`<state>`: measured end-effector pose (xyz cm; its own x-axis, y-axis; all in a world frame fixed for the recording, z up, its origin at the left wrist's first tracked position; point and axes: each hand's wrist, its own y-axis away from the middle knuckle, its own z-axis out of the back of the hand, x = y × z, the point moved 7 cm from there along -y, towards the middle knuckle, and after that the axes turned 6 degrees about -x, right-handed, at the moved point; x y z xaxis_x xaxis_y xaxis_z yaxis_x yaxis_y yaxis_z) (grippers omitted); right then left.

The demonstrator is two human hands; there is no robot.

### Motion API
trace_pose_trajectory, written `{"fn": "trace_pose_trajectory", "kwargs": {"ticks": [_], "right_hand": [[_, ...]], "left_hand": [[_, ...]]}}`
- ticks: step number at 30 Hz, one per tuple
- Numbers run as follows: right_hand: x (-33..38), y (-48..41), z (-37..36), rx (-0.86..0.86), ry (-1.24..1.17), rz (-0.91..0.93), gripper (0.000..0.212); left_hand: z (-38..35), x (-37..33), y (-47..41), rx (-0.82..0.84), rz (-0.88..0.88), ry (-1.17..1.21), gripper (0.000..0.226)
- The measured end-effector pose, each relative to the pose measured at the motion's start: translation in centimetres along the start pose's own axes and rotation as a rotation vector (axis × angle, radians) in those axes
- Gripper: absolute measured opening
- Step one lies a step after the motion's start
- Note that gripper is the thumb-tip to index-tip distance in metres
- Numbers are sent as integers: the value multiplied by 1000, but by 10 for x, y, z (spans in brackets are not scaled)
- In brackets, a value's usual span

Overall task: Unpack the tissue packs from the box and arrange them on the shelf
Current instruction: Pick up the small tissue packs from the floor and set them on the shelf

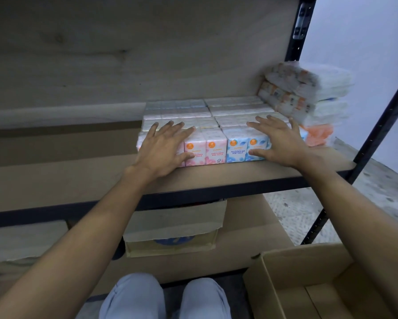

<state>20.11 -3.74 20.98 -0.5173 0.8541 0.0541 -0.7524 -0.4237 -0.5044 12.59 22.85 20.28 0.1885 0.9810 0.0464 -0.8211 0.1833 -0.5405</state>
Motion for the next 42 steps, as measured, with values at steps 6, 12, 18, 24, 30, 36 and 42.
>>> {"fn": "trace_pose_trajectory", "kwargs": {"ticks": [6,12,18,24,30,36,42], "right_hand": [[41,12,9,-27,-100,62,67],[109,42,5,24,-221,87,62],[187,84,-21,70,-276,90,60],[256,140,-57,68,-435,-4,52],[285,187,-115,201,-544,-122,50],[282,222,-178,387,-625,-299,48],[276,272,-257,606,-606,-445,51]], "left_hand": [[18,5,29,-25,55,21,68],[42,16,76,-58,126,48,62],[48,24,152,-21,225,119,56],[29,24,234,-22,360,230,52],[-15,26,295,90,504,362,52],[-74,30,340,361,700,430,55],[-148,24,380,576,785,437,56]]}}
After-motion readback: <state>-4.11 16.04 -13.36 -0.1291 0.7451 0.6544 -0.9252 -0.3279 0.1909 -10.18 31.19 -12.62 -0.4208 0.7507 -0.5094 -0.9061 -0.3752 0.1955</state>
